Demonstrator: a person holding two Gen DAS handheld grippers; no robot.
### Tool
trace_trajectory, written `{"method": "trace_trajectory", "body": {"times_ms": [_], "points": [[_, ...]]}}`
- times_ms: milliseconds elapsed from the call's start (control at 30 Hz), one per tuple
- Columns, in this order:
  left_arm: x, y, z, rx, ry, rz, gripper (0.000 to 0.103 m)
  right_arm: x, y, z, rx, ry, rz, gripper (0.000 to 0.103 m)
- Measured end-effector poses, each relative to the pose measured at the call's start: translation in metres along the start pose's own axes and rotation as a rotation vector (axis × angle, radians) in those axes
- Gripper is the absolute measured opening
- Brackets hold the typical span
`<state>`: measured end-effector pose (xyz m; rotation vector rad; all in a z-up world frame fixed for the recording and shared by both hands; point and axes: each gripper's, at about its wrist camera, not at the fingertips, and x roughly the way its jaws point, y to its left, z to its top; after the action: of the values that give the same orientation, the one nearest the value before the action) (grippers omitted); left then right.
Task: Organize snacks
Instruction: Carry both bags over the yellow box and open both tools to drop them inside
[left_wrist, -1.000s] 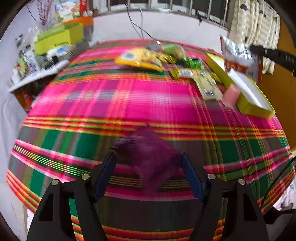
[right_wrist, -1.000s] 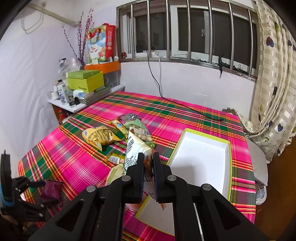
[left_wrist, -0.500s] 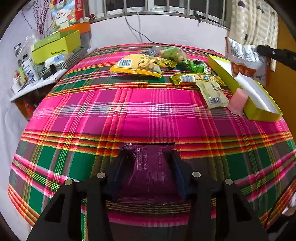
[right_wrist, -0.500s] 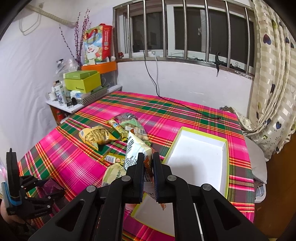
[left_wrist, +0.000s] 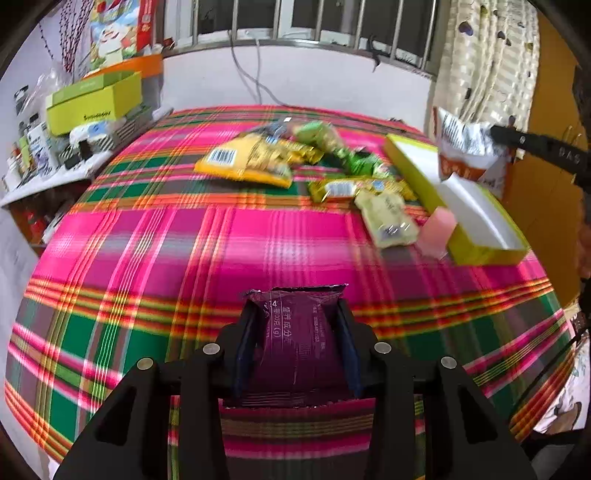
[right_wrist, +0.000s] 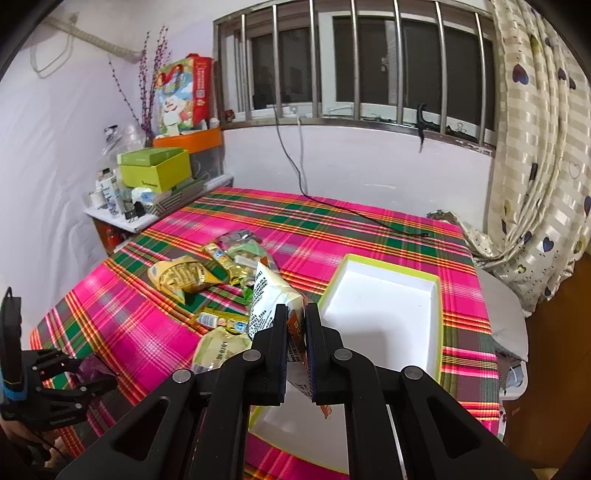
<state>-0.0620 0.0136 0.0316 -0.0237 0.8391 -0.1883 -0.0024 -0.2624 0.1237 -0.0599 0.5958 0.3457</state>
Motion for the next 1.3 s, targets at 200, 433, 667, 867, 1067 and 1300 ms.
{"method": "trace_trajectory", "body": {"times_ms": [200, 433, 667, 867, 1067, 1300], "points": [[-0.004, -0.02, 0.018, 0.038, -0.032, -0.044, 0.041, -0.004, -0.021, -0.007, 0.033, 0.007, -0.033, 0.007], [-0.003, -0.049, 0.039, 0.094, -0.059, -0.099, 0.041, -0.001, -0.058, -0.026, 0.095, 0.048, -0.088, 0.007], [0.002, -0.08, 0.061, 0.153, -0.068, -0.145, 0.041, 0.004, -0.094, -0.049, 0.188, 0.093, -0.111, 0.009], [0.012, -0.113, 0.08, 0.208, -0.071, -0.196, 0.041, 0.002, -0.11, -0.057, 0.242, 0.107, -0.135, 0.023], [0.029, -0.141, 0.092, 0.245, -0.048, -0.235, 0.041, -0.007, -0.115, -0.059, 0.253, 0.085, -0.141, 0.028], [0.058, -0.171, 0.1, 0.276, 0.001, -0.259, 0.041, -0.013, -0.118, -0.062, 0.262, 0.071, -0.14, 0.035]]}}
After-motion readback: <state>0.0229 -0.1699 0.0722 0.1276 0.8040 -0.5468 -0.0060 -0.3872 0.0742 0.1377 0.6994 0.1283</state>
